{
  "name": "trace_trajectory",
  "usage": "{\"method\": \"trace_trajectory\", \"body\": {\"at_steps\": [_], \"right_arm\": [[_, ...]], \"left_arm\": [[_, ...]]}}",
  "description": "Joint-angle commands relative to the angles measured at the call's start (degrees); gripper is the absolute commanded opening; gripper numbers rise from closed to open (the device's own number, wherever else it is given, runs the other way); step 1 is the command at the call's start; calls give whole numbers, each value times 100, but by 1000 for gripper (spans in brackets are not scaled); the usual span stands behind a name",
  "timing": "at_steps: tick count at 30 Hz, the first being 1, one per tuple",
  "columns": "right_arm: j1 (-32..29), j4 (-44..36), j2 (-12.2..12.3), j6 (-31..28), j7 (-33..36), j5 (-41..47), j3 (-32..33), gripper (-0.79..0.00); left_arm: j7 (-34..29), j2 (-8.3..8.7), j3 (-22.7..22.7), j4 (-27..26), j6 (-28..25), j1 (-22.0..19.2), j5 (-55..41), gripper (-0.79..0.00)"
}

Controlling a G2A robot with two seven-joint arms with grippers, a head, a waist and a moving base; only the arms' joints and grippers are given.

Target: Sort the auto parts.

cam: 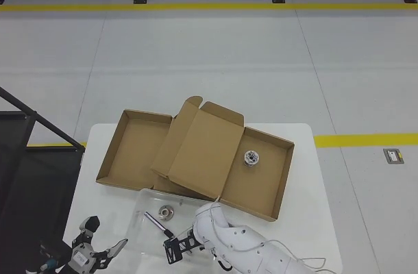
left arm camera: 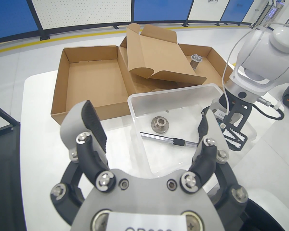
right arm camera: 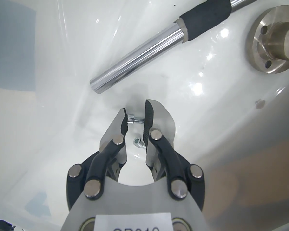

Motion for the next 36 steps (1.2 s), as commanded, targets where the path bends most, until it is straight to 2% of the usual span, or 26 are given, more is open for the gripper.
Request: {"method": "trace_trajectory", "body": {"at_steps": [1, 5, 8, 12, 14, 26, 32, 36], "right_arm": [[-27, -163, 29, 95, -22, -57, 69, -785], [-207, -808, 193, 264, -237, -315, 348, -785], [-532, -1616, 393, 496, -573, -643, 695, -785], [-1215, -2883, 742, 588, -1548, -1374, 1230, -785], [-1566, -3436, 917, 560, -2286, -1806, 1473, -785], [-1656, -3526, 946, 671, -2511, -1897, 1516, -785], [-1731, -3641, 1012, 1026, -3530, -1999, 1760, -785], [-1872, -3845, 1136, 1020, -4575, -2262, 2005, -785]], "left_arm": [[0, 0, 0, 0, 0, 0, 0, 0], [0, 0, 0, 0, 0, 0, 0, 0], [0, 0, 0, 0, 0, 0, 0, 0], [0, 0, 0, 0, 0, 0, 0, 0], [0, 0, 0, 0, 0, 0, 0, 0], [0, 0, 0, 0, 0, 0, 0, 0], [0, 0, 0, 0, 0, 0, 0, 0], [0, 0, 0, 0, 0, 0, 0, 0]]}}
